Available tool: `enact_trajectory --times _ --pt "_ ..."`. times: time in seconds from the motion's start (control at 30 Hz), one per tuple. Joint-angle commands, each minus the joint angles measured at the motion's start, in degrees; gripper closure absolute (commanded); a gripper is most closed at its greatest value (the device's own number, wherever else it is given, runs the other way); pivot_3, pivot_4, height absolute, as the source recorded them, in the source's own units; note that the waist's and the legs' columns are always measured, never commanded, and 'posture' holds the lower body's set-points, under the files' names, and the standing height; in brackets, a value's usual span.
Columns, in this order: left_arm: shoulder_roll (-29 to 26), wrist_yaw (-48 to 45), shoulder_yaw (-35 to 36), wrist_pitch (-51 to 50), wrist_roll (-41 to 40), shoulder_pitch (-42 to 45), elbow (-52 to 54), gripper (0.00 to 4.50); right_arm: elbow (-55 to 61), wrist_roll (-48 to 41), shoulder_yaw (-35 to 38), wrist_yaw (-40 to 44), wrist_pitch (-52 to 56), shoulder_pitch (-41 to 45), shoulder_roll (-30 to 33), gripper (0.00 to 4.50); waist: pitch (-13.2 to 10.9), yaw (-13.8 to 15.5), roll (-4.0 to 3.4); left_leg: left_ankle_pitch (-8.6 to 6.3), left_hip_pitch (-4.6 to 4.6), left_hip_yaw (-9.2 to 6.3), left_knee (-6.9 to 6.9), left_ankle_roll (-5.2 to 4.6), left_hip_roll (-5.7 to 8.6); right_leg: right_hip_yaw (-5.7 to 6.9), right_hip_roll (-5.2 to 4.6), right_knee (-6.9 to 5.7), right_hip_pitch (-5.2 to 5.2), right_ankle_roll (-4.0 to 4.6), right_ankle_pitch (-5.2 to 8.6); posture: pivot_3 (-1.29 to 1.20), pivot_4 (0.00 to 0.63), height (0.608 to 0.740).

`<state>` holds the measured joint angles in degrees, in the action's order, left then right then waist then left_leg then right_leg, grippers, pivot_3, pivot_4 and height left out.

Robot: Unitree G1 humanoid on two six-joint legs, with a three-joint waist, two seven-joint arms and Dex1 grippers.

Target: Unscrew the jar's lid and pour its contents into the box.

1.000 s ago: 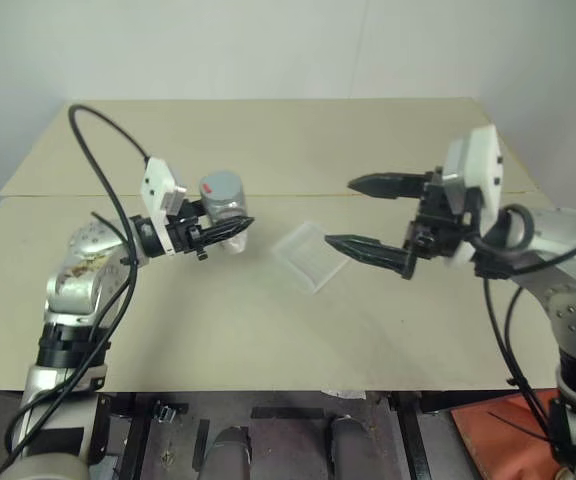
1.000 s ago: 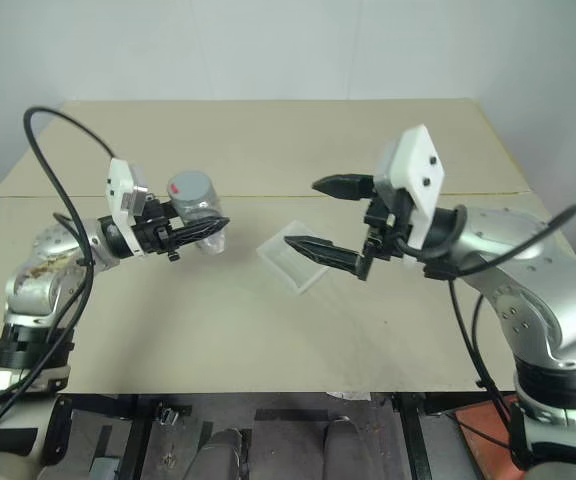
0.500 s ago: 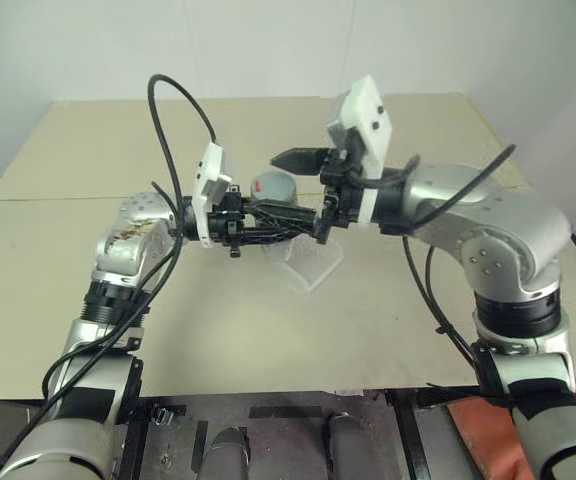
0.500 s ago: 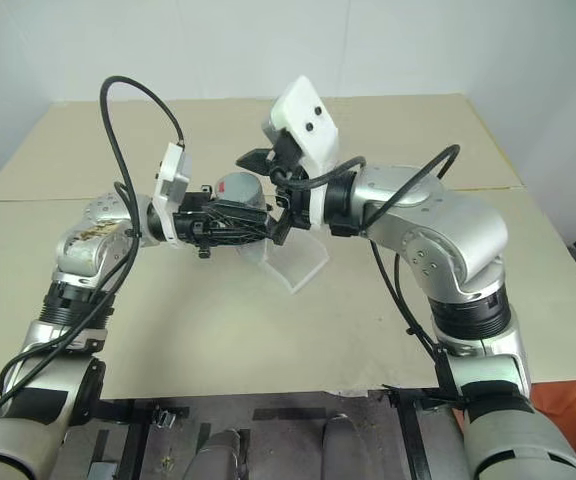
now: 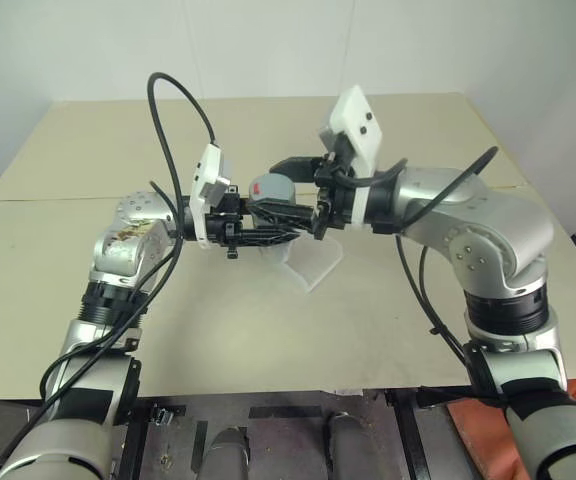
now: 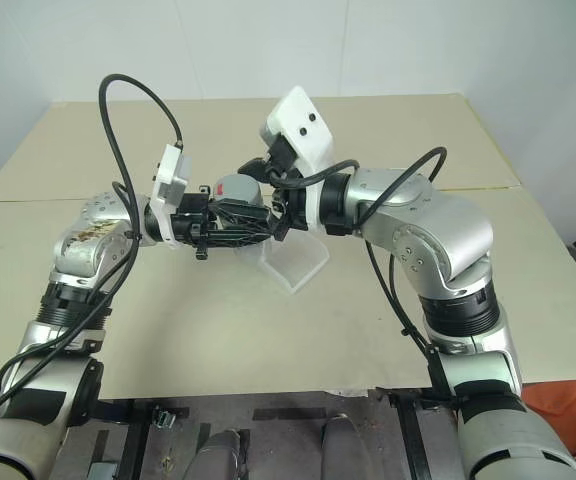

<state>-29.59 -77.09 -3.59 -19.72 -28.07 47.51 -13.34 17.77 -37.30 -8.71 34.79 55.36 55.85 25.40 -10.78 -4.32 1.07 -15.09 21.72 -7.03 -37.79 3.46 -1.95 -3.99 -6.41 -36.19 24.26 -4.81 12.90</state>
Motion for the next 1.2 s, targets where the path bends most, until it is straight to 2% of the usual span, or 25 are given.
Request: enact_trajectory --times 0.03,0.13,0.3,0.4,0.5,0.6,0.67,0.73,0.77,0.8,0.97,1.1,1.2 --pt "-1.0 -0.4 1.6 0.6 -0.7 -0.1 2.6 2.56 -0.1 0.1 1.7 2.0 -3.0 0.2 -0.4 1.75 0.0 0.1 0.0 0.0 0.0 0.0 0.0 0.0 0.0 0.0 0.0 0.0 0.0 0.0 0.0 0.0 0.15 0.74" --pt "-1.6 -2.5 1.7 0.4 -1.9 -0.3 3.7 2.56 -3.6 -0.2 1.8 9.7 -8.7 0.2 -0.2 1.75 0.0 0.1 0.0 0.0 -0.01 0.0 0.0 0.0 0.0 0.0 0.0 0.0 -0.01 0.0 0.0 0.0 0.15 0.74" --pt "-3.8 -11.0 2.0 -3.4 -8.0 -1.1 7.7 2.56 -14.6 0.0 -0.5 34.5 -22.5 3.4 0.3 1.75 0.0 -0.3 -0.02 0.0 0.0 0.0 0.0 0.0 0.0 0.0 0.0 0.03 -0.01 0.0 0.0 0.0 0.15 0.74" --pt "-4.8 -14.9 1.1 -5.3 -10.6 -1.9 11.0 2.56 -23.4 0.7 -2.6 47.6 -28.0 7.6 -1.5 1.75 0.0 -1.2 -0.02 0.0 -0.05 0.0 0.0 0.0 -0.01 0.0 0.01 0.02 -0.05 -0.01 0.0 0.0 0.15 0.74" --pt "-4.7 -15.3 0.7 -5.7 -10.7 -2.4 12.8 2.56 -29.6 2.7 -4.5 54.2 -31.8 10.5 -3.7 1.75 0.0 -1.6 -0.02 0.0 -0.1 -0.01 0.0 0.01 -0.01 0.0 0.02 -0.02 -0.06 -0.01 0.0 0.0 0.15 0.74" --pt "-4.3 -14.1 0.9 -5.2 -9.6 -2.6 12.6 2.56 -33.0 5.8 -4.7 53.4 -34.3 11.4 -5.6 1.75 0.0 -1.7 -0.03 0.01 -0.12 -0.05 0.0 0.01 -0.02 0.0 0.05 -0.05 -0.05 0.0 0.0 0.0 0.15 0.74" --pt "-4.4 -13.4 1.2 -4.8 -9.0 -3.0 12.3 2.56 -32.9 6.8 -4.0 51.4 -34.1 10.8 -5.7 1.03 0.0 -1.6 -0.04 0.03 -0.08 -0.05 0.0 0.05 -0.02 0.0 0.05 -0.06 -0.02 0.0 0.0 0.0 0.15 0.74" --pt "-4.8 -13.2 1.5 -4.7 -8.7 -3.6 12.1 2.56 -31.8 7.6 -3.2 49.3 -33.5 9.9 -5.3 0.56 0.0 -1.5 -0.04 0.16 -0.06 -0.07 0.0 0.29 -0.02 0.01 0.05 -0.05 -0.01 0.0 0.0 0.0 0.15 0.74" --pt "-5.0 -13.1 1.8 -4.8 -8.6 -3.8 11.8 2.56 -30.7 7.8 -2.5 47.9 -33.0 9.2 -4.8 0.19 0.0 -1.5 -0.04 0.19 -0.04 -0.08 0.0 0.34 -0.01 0.02 0.05 -0.05 -0.02 0.0 0.0 0.0 0.15 0.74" --pt "-5.2 -12.6 2.2 -4.9 -8.5 -3.9 11.4 2.56 -29.3 7.9 -1.6 46.2 -32.5 8.3 -4.2 0.05 0.0 -1.4 -0.04 0.19 -0.04 -0.08 0.0 0.35 -0.01 0.02 0.05 -0.05 -0.01 0.0 0.0 0.0 0.15 0.74" --pt "-5.6 -9.1 4.3 -3.9 -6.7 -4.0 7.9 2.56 -19.5 8.6 2.5 35.8 -27.3 3.5 0.1 0.05 0.0 -1.2 -0.04 0.18 -0.03 -0.09 0.0 0.32 -0.01 0.03 0.04 -0.05 -0.02 0.0 0.0 0.0 0.15 0.74" --pt "-5.1 -5.3 5.0 -1.5 -3.9 -4.2 4.7 2.56 -8.2 8.7 5.1 24.7 -18.6 0.1 3.3 0.05 0.0 -1.1 -0.04 0.16 0.01 -0.1 0.0 0.29 0.0 0.04 0.03 -0.05 0.0 0.0 0.0 0.0 0.15 0.74" --pt "-4.1 -2.5 5.4 -1.4 -3.1 -4.0 2.8 2.56 0.3 6.3 6.8 16.9 -11.1 -1.9 3.3 0.05 0.0 -1.4 -0.04 0.13 -0.02 -0.1 0.01 0.24 -0.01 0.03 0.04 -0.07 0.02 0.0 0.0 0.0 0.15 0.74"
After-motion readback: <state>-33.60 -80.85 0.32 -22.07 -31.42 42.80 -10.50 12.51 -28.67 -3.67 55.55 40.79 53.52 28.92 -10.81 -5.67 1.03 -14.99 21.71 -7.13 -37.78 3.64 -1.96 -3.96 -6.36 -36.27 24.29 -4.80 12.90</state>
